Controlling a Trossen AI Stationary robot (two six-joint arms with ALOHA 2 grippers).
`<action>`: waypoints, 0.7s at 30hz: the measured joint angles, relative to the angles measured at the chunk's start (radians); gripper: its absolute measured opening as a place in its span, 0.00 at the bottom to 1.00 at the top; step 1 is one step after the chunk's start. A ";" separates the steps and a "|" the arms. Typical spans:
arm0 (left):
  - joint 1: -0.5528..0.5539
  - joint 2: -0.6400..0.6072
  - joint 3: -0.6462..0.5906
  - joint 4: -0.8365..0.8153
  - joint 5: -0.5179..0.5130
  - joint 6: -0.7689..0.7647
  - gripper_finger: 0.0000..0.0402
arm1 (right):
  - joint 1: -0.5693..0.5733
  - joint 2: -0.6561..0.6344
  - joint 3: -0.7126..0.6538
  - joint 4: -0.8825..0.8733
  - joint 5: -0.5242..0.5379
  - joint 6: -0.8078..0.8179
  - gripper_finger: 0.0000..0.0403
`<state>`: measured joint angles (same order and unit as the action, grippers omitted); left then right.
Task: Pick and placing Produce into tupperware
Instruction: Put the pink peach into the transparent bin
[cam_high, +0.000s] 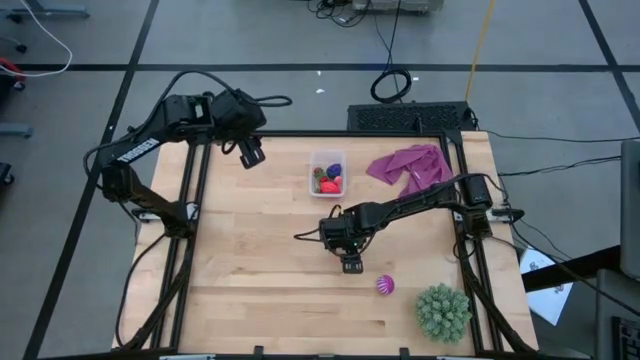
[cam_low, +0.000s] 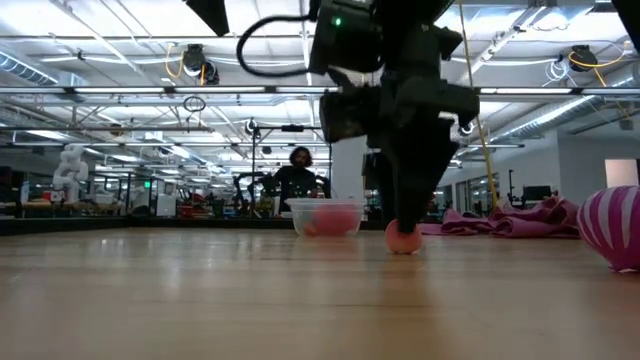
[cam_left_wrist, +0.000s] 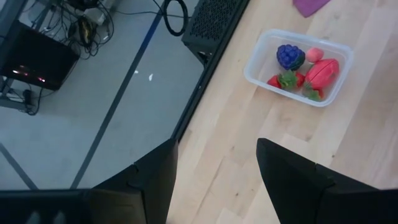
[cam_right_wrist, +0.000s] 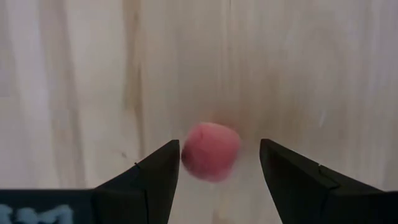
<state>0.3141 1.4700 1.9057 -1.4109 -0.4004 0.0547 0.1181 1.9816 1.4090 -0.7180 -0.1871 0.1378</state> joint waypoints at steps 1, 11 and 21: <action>0.000 0.000 0.000 0.000 0.000 0.000 0.56 | 0.000 0.008 0.000 -0.005 0.000 0.000 0.53; 0.000 0.000 0.000 -0.001 0.003 0.001 0.56 | -0.001 0.029 0.000 0.006 0.000 -0.001 0.53; 0.000 0.000 0.000 -0.002 0.007 -0.004 0.56 | -0.001 0.030 0.000 0.008 0.002 0.003 0.51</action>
<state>0.3138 1.4700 1.9057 -1.4124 -0.3931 0.0507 0.1173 2.0113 1.4086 -0.7095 -0.1850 0.1410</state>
